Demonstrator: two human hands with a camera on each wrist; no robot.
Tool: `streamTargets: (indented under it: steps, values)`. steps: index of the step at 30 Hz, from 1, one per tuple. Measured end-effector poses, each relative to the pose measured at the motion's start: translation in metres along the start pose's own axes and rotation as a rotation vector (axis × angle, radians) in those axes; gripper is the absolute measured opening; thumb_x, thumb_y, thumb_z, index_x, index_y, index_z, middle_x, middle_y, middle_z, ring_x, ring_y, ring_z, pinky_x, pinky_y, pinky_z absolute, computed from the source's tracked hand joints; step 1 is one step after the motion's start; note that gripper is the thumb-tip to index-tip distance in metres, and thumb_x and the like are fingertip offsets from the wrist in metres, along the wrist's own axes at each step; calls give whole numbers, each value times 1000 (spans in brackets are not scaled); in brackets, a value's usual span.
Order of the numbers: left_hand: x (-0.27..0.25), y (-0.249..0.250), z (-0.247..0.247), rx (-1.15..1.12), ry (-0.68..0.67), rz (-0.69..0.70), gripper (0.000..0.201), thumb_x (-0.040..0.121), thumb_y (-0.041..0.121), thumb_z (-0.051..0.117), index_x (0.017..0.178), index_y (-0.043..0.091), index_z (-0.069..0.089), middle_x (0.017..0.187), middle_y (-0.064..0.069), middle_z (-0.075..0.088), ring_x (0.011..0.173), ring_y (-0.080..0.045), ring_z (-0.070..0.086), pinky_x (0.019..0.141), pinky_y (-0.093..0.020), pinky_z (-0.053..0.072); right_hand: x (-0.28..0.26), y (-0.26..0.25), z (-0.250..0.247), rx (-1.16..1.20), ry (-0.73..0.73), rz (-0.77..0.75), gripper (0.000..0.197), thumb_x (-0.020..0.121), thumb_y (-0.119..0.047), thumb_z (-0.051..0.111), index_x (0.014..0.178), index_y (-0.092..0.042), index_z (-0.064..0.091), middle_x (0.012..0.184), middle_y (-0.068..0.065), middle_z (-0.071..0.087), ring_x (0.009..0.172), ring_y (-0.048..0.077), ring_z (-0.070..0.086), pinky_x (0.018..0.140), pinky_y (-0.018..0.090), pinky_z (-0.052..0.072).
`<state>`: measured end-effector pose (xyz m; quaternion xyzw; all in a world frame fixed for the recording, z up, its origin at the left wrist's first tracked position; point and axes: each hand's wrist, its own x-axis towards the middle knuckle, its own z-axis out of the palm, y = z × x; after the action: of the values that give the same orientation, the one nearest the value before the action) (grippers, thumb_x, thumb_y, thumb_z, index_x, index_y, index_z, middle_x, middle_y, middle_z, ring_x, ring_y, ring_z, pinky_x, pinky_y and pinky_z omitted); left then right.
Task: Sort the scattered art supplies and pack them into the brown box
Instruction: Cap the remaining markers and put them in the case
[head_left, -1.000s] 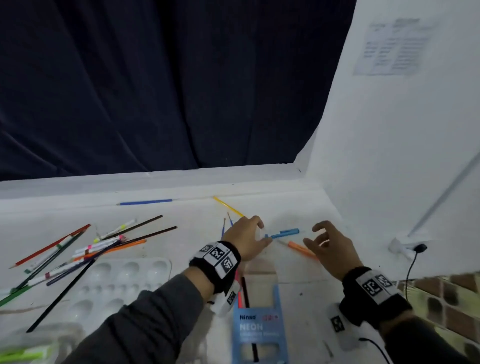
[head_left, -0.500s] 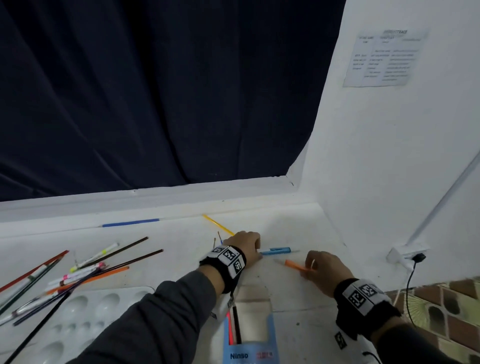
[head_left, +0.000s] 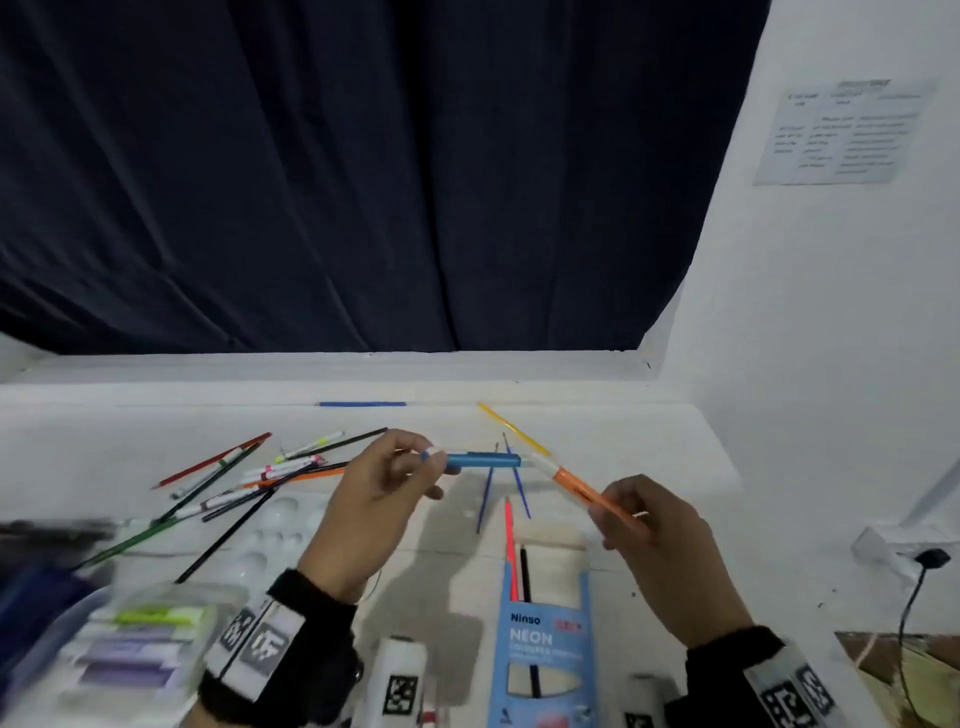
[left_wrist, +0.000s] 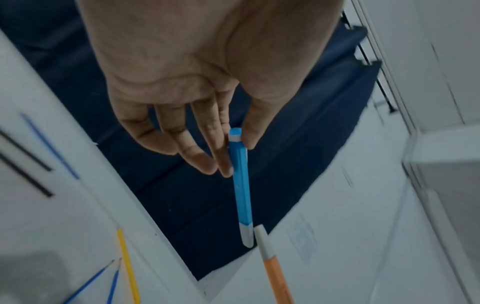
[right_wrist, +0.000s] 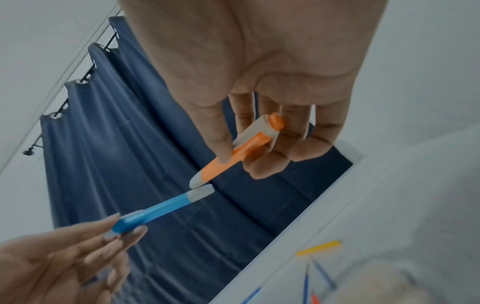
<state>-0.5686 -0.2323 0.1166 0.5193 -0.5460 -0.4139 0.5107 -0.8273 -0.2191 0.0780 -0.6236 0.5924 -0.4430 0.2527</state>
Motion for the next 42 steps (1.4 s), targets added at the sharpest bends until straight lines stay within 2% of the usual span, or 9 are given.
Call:
streamTargets:
  steps: [6, 9, 17, 22, 27, 31, 35, 40, 42]
  values:
    - [-107, -25, -60, -152, 316, -117, 16, 89, 23, 63, 99, 11, 61, 97, -13, 76, 79, -24, 65, 75, -38, 42, -51, -20, 46, 248, -231, -2, 6, 92, -18, 65, 89, -24, 67, 69, 0, 67, 62, 14, 64, 58, 23, 49]
    - [-149, -47, -89, -145, 442, -199, 16, 90, 20, 64, 102, 10, 64, 95, -14, 76, 78, -26, 65, 76, -40, 43, -72, -32, 82, 327, -337, 54, 5, 93, -16, 63, 93, -21, 64, 71, 2, 69, 59, 13, 64, 57, 17, 46]
    - [-194, -71, -188, -121, 607, -240, 10, 91, 11, 63, 100, 7, 65, 73, -12, 72, 73, -27, 62, 68, -38, 43, -98, -82, 158, 434, -495, 66, 3, 92, -16, 65, 92, -18, 67, 72, 7, 72, 60, 15, 62, 58, 23, 48]
    - [-185, -85, -252, -38, 478, -171, 9, 87, 21, 65, 92, 26, 70, 71, -15, 68, 71, -19, 64, 68, -36, 45, -108, -112, 214, 454, -496, 57, 9, 95, -10, 60, 97, -16, 67, 81, 9, 72, 63, 20, 63, 57, 31, 47]
    - [-166, -99, -314, -16, 293, -161, 17, 85, 19, 64, 101, 13, 67, 74, -37, 47, 65, -16, 58, 56, -18, 44, -117, -134, 272, 425, -482, 47, 4, 97, -10, 58, 96, -12, 61, 86, 7, 74, 64, 22, 62, 58, 32, 46]
    - [-155, -109, -347, -51, 177, -156, 14, 84, 25, 64, 96, 26, 70, 71, -17, 47, 66, -16, 51, 57, -21, 40, -127, -139, 301, 413, -441, 121, 3, 95, -9, 60, 94, -11, 62, 83, 7, 74, 62, 21, 61, 59, 36, 45]
    - [-140, -114, -362, -62, 131, -136, 20, 82, 25, 64, 100, 18, 67, 71, -32, 49, 65, -13, 54, 59, -18, 44, -132, -143, 310, 364, -427, 141, 4, 94, -16, 64, 92, -17, 67, 80, 8, 70, 63, 19, 63, 59, 36, 47]
    - [-130, -128, -364, -75, 78, -81, 24, 84, 22, 63, 104, 10, 64, 65, -18, 55, 67, -15, 54, 62, -18, 45, -129, -146, 320, 391, -350, 133, 2, 89, -13, 69, 88, -15, 69, 72, 10, 67, 63, 18, 64, 58, 33, 48]
    - [-129, -130, -363, -48, 59, -74, 23, 83, 23, 63, 103, 13, 64, 69, -31, 48, 68, -16, 55, 65, -16, 46, -128, -148, 320, 382, -335, 147, 3, 88, -11, 70, 87, -14, 70, 69, 8, 66, 61, 17, 64, 57, 31, 48]
